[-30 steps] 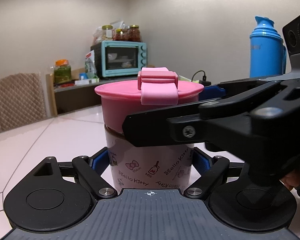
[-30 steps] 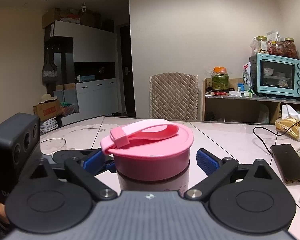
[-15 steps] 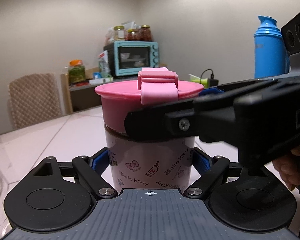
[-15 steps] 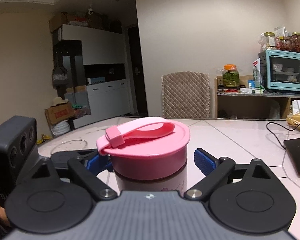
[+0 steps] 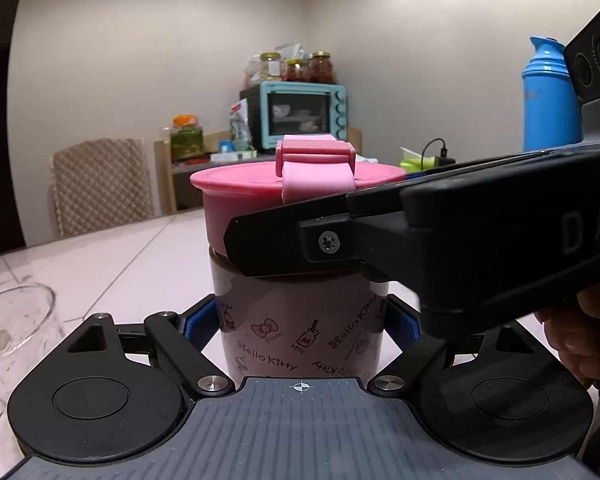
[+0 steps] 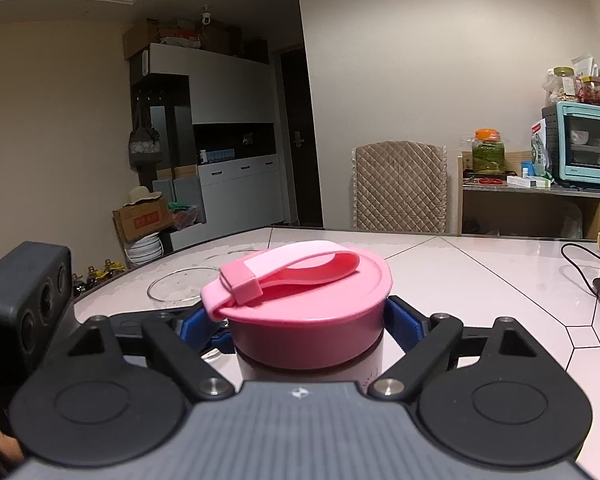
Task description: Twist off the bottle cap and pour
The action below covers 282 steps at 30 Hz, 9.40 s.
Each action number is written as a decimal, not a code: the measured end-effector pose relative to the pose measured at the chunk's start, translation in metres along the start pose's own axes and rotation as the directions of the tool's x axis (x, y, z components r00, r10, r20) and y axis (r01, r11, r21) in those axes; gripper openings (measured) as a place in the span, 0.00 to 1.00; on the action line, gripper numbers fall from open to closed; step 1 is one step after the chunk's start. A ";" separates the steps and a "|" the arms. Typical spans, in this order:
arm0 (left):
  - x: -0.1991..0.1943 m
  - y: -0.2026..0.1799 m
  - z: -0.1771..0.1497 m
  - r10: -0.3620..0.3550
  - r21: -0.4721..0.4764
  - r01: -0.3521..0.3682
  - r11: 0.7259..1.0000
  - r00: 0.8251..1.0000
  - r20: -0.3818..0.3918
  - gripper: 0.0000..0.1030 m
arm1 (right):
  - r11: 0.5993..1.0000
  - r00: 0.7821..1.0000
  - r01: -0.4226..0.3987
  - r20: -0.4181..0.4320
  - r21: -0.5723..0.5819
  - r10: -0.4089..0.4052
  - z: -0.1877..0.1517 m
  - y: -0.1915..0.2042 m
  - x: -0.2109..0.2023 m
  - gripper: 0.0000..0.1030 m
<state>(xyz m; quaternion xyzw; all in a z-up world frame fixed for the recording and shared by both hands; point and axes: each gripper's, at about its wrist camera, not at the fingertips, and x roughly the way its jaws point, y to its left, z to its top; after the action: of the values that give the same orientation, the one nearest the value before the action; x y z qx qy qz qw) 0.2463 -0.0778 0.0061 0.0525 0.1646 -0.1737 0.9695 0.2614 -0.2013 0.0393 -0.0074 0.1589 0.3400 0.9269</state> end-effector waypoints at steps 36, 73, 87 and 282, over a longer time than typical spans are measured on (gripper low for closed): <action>-0.002 -0.002 -0.006 -0.042 -0.014 0.041 0.999 0.999 -0.002 0.87 | 0.754 0.781 -0.625 -0.158 -0.205 0.604 0.033 -0.075 0.031 0.82; -0.001 0.009 -0.006 -0.047 -0.011 0.047 0.999 0.999 -0.003 0.87 | 0.998 0.997 -0.055 0.054 -0.040 0.058 -0.007 -0.003 -0.012 0.94; -0.001 0.009 -0.006 -0.046 -0.011 0.046 0.999 0.999 -0.003 0.87 | 1.000 0.999 -0.016 0.036 -0.003 0.016 -0.007 0.000 -0.002 0.92; -0.008 0.017 -0.009 -0.055 -0.006 0.055 0.998 0.998 -0.007 0.87 | 0.998 0.996 0.056 0.073 -0.024 -0.054 -0.010 0.014 0.000 0.89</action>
<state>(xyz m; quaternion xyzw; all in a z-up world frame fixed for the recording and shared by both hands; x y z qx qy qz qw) 0.2425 -0.0581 0.0007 0.0460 0.1701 -0.1996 0.9639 0.2499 -0.1917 0.0313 -0.0114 0.1206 0.3163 0.9409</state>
